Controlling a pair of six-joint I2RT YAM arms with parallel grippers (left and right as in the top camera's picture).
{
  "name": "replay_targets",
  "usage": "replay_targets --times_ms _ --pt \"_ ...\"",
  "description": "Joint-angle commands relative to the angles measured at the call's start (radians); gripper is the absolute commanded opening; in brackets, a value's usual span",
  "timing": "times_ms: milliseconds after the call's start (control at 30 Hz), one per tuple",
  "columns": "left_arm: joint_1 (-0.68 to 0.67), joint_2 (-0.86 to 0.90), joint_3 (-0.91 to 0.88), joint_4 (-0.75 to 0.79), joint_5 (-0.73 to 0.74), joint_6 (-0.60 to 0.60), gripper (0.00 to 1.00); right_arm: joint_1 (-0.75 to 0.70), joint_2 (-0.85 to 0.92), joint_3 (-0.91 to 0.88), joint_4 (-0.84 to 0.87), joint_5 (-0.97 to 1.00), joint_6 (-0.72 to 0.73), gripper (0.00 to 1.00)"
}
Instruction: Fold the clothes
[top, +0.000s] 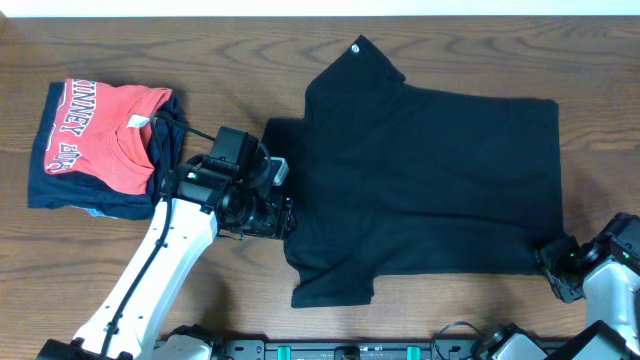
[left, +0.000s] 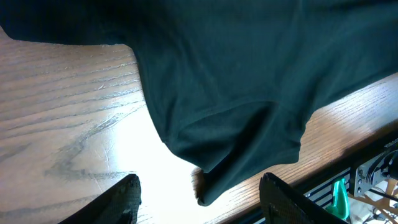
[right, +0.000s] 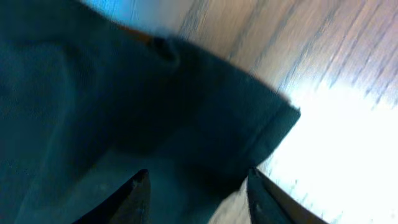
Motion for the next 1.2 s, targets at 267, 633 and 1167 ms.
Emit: replay_targets --times_ms 267,633,1167 --pt "-0.003 0.006 -0.006 0.003 -0.039 0.014 0.63 -0.023 0.027 -0.017 -0.038 0.133 0.027 0.36" --pt "-0.003 0.006 -0.006 0.011 -0.039 0.014 0.63 -0.027 0.025 0.036 -0.053 0.124 0.026 0.01" --pt "-0.003 0.006 -0.007 -0.07 -0.039 0.013 0.63 -0.027 -0.072 0.266 -0.523 0.192 0.071 0.44"
